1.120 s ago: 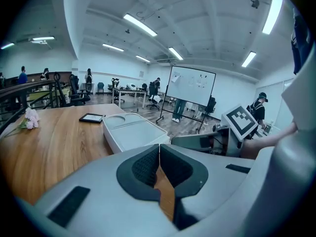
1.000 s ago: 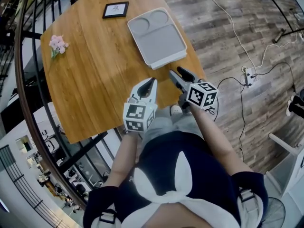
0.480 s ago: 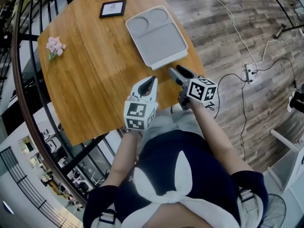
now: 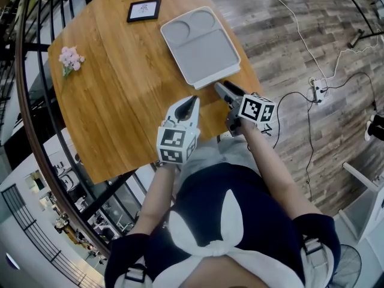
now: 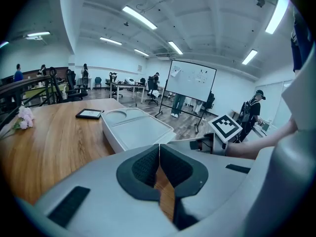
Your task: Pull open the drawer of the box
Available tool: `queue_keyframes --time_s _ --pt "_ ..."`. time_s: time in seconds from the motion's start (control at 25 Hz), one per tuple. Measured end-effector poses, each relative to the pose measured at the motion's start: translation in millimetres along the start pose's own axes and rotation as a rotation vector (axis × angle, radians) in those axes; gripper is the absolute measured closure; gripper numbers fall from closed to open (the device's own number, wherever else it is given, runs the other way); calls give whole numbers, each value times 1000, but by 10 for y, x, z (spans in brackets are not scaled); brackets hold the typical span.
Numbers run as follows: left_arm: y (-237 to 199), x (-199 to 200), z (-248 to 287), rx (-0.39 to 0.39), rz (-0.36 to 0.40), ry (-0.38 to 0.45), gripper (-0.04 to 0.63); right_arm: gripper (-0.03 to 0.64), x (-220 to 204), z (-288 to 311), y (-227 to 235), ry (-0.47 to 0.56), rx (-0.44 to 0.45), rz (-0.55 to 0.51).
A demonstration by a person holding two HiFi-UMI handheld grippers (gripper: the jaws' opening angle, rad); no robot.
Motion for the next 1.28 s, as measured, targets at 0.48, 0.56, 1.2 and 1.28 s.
queue_keyframes --time_s 0.48,0.56,1.2,1.28 --pt "-55 -36 16 -9 0 -6 574 376 -15 154 61 9 38 134" --pt "-75 -52 8 -6 -2 -7 574 376 -35 176 82 8 42 157" --pt "-261 -29 -43 26 -65 7 574 385 -17 257 118 36 119 286" --pt "-268 -31 -49 30 -67 8 574 385 -11 265 114 42 126 302"
Point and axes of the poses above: the fingertips, and each gripper's own axes: z forward along the fingers, y to its right, x out of its top, the point moved 1 cm from there along -z, backward along the fingers, and after that the axes turned 4 degrees about -x, right-handed, at the moved point
